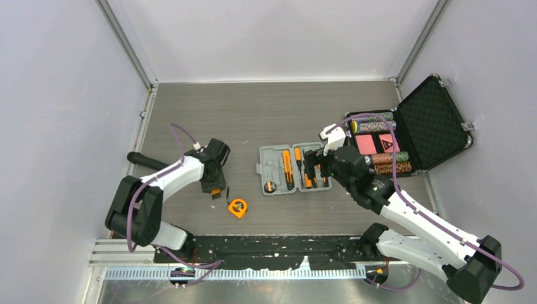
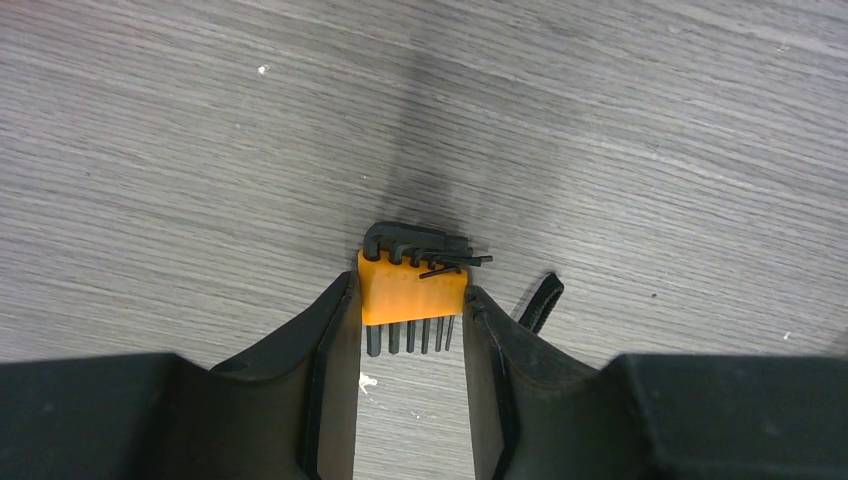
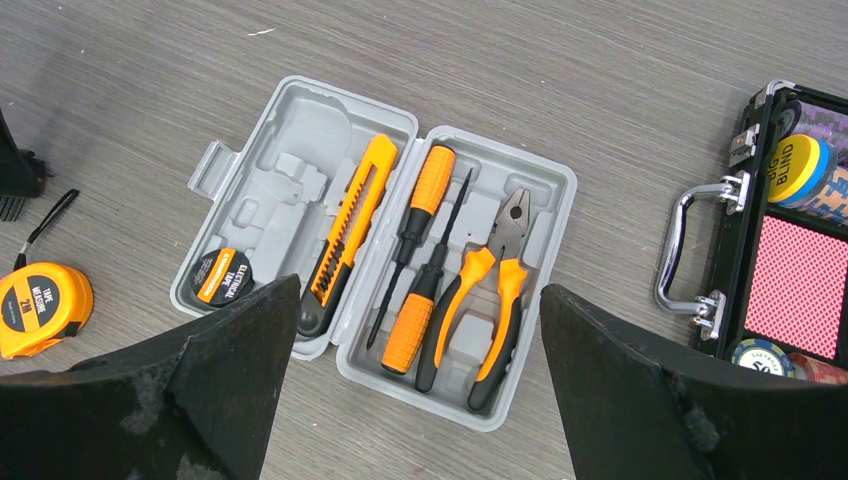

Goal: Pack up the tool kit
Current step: Pick up the tool from the center of the board, then place the tool in the toolbox.

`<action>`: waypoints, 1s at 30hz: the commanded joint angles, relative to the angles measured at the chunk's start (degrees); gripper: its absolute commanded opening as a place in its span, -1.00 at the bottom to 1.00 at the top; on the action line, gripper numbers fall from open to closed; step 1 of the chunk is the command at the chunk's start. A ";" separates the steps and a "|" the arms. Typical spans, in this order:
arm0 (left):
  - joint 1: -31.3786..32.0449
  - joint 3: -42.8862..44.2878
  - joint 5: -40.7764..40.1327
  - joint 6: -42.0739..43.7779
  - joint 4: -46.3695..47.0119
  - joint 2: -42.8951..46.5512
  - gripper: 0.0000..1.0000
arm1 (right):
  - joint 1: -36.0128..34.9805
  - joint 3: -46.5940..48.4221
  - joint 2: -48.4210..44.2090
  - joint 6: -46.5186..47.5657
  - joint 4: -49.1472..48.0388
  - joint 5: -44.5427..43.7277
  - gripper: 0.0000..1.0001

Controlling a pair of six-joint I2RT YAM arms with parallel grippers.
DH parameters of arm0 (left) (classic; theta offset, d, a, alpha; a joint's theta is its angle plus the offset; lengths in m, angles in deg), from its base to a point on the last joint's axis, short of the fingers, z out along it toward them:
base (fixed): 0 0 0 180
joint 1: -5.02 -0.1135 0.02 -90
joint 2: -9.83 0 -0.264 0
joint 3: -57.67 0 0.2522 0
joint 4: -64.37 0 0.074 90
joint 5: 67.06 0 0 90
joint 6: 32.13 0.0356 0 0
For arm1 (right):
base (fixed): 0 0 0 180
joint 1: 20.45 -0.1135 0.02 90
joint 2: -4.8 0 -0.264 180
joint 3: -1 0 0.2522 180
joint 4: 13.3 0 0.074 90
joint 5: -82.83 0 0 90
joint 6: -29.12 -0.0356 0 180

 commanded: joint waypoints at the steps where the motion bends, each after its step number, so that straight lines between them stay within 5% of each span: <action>1: 0.18 2.50 -1.42 0.11 -1.21 4.05 -0.43 | 0.03 2.18 -0.67 -0.05 -1.38 -0.43 0.88; 14: 8.21 14.56 -0.28 -1.16 -4.82 5.37 -0.43 | 0.02 2.28 -1.18 -0.18 -1.41 -0.25 0.88; 24: 18.60 29.72 4.68 -3.70 -1.61 -8.23 -0.42 | 0.00 2.27 -2.47 -0.14 -1.43 -0.29 0.87; 30: 20.47 31.60 5.18 -5.36 1.15 -14.04 -0.40 | 0.03 2.28 -3.25 0.04 -1.46 -0.67 0.87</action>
